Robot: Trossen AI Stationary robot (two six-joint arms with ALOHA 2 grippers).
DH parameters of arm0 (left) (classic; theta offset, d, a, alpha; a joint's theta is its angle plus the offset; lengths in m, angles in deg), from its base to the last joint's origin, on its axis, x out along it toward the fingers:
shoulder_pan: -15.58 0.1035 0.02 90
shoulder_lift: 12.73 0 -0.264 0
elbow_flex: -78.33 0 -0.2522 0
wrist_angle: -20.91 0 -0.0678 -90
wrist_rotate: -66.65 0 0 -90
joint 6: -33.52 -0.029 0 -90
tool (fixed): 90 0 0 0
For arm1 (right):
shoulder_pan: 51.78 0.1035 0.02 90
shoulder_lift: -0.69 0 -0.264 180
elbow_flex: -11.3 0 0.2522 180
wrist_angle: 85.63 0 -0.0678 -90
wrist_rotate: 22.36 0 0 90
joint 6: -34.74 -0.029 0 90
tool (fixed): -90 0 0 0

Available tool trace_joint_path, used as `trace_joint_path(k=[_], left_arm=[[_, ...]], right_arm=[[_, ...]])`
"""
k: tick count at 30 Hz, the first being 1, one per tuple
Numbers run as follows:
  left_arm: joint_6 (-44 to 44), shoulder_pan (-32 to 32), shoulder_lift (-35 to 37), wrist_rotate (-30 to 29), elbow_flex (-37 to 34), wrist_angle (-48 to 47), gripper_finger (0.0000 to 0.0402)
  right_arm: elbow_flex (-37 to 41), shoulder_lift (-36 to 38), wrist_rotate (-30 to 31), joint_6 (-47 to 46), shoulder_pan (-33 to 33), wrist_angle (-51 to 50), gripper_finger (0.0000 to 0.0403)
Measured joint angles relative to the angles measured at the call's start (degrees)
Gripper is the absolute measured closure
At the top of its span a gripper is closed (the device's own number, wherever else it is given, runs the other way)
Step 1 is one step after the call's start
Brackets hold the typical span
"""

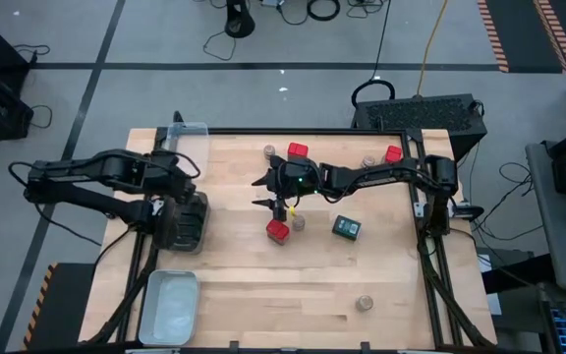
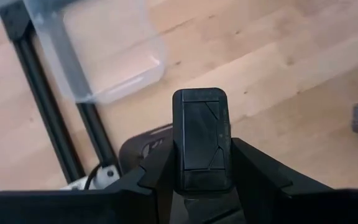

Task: Sort spices by type
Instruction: Put the black seasoning can into the black bin

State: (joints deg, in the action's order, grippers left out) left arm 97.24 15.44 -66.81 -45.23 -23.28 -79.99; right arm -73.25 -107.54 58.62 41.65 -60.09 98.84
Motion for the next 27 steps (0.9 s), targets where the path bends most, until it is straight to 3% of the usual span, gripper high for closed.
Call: trace_joint_path(k=[8,17,27], left_arm=[[6.3,0.0,-0.1,0.3,-3.3,-2.7,0.0265],[7.7,0.2,-0.1,0.4,-3.5,-2.8,0.0265],[0.7,5.6,0.5,-2.0,-3.5,-2.9,0.0265]], right_arm=[[0.0,0.0,0.0,0.0,0.0,-0.4,0.0165],[0.0,0.0,0.0,1.2,0.0,-0.9,0.0165],[0.0,0.0,0.0,1.5,0.0,-2.8,0.0165]])
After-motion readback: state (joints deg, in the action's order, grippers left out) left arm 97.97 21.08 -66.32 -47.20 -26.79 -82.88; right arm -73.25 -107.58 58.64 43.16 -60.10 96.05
